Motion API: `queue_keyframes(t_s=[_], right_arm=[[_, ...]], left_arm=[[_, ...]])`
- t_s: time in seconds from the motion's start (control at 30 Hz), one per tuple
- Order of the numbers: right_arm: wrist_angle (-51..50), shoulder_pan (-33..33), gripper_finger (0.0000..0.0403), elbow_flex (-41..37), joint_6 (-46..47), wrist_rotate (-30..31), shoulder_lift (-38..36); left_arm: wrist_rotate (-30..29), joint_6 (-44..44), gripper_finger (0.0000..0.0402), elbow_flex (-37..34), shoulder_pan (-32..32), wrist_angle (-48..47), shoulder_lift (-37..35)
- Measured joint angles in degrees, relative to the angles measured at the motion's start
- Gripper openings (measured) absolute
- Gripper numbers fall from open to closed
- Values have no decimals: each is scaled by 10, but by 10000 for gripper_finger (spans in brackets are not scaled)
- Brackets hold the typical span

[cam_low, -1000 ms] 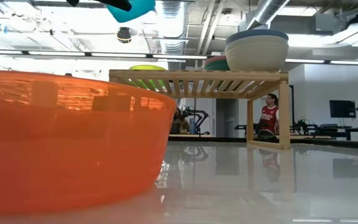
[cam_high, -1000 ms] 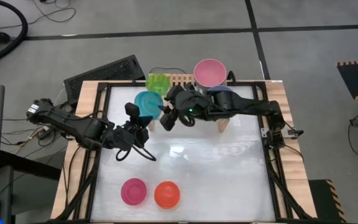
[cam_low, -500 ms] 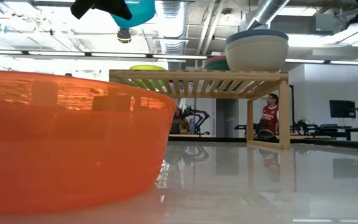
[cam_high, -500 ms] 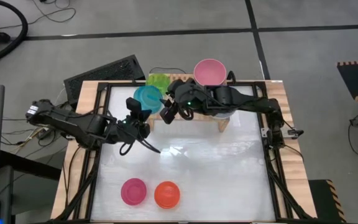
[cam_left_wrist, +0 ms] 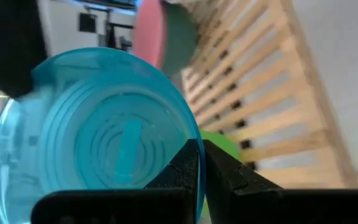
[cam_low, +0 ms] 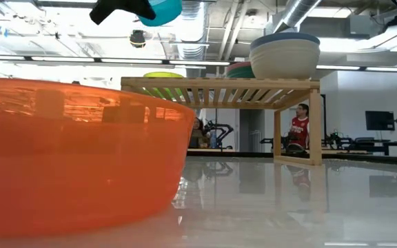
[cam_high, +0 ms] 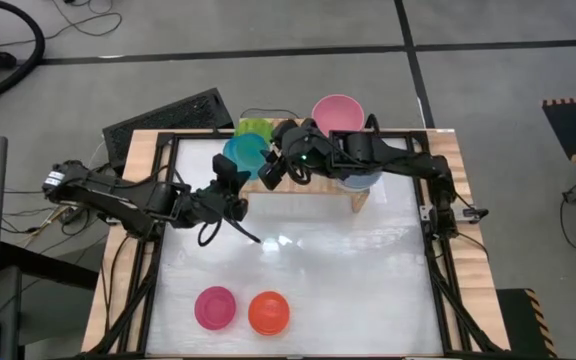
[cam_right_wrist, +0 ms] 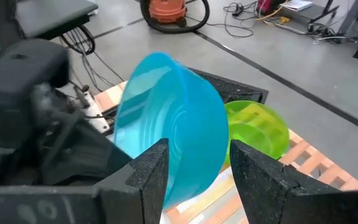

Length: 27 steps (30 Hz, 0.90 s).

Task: Place and stack bowls onto a shelf
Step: Put the small blue bowl on the shelf

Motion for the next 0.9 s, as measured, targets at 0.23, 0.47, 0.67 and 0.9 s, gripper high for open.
queue_keyframes(t_s=[0.23,0.47,0.67,0.9], right_arm=[[-22,-21,195,0,-7,-2,0],[-37,-27,172,0,-8,-23,0],[-75,-28,100,0,8,-45,0],[-87,-29,36,0,10,-46,0]], left_arm=[[8,85,0,0,11,62,9],[21,135,0,0,24,66,9],[24,224,0,0,28,61,9],[29,259,1,0,27,68,9]])
